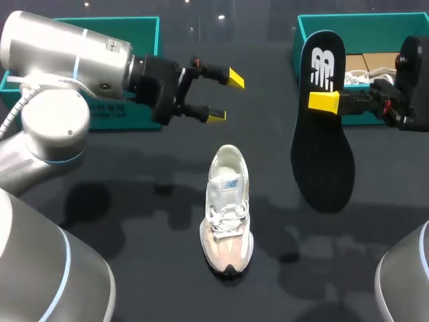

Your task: Take the shoe out of the shoebox, open the shoe tongue, remove and reinsert the insole, then place the shoe into the shoebox

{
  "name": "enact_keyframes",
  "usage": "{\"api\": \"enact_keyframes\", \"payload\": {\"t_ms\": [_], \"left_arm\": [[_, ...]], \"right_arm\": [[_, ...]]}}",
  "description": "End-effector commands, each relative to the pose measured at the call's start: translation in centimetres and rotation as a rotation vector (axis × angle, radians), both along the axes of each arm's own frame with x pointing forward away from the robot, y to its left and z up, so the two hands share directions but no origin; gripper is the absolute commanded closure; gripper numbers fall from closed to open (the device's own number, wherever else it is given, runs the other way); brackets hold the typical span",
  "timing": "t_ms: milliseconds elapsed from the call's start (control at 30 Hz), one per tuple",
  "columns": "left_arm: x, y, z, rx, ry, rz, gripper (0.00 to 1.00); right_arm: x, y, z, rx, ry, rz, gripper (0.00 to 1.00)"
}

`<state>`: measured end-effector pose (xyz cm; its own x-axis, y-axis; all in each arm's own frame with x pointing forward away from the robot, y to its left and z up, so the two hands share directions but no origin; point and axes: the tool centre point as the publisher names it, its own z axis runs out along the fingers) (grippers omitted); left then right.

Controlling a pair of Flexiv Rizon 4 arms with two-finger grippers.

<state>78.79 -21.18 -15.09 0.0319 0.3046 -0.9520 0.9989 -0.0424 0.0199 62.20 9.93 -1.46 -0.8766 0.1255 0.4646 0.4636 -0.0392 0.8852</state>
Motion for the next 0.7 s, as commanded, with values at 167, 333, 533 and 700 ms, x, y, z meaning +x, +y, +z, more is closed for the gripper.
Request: {"api": "enact_keyframes", "payload": {"t_ms": [167, 333, 533, 700], "left_arm": [[1.1, 2.3, 1.7, -0.145, 0.043, -0.018, 0.00], [1.5, 2.5, 3.1, -0.169, 0.053, 0.006, 0.00], [1.6, 2.7, 3.6, -0.219, 0.093, 0.024, 0.00], [1.6, 2.7, 3.6, -0.219, 0.093, 0.024, 0.00]], "right_arm": [[-0.2, -0.1, -0.2, 0.002, 0.015, -0.013, 1.00], [3.0, -0.1, -1.2, -0.011, 0.110, 0.012, 1.00], [8.1, -0.6, -3.0, -0.005, 0.241, 0.047, 1.00], [8.9, -0.8, -3.6, 0.009, 0.253, 0.024, 1.00]]}}
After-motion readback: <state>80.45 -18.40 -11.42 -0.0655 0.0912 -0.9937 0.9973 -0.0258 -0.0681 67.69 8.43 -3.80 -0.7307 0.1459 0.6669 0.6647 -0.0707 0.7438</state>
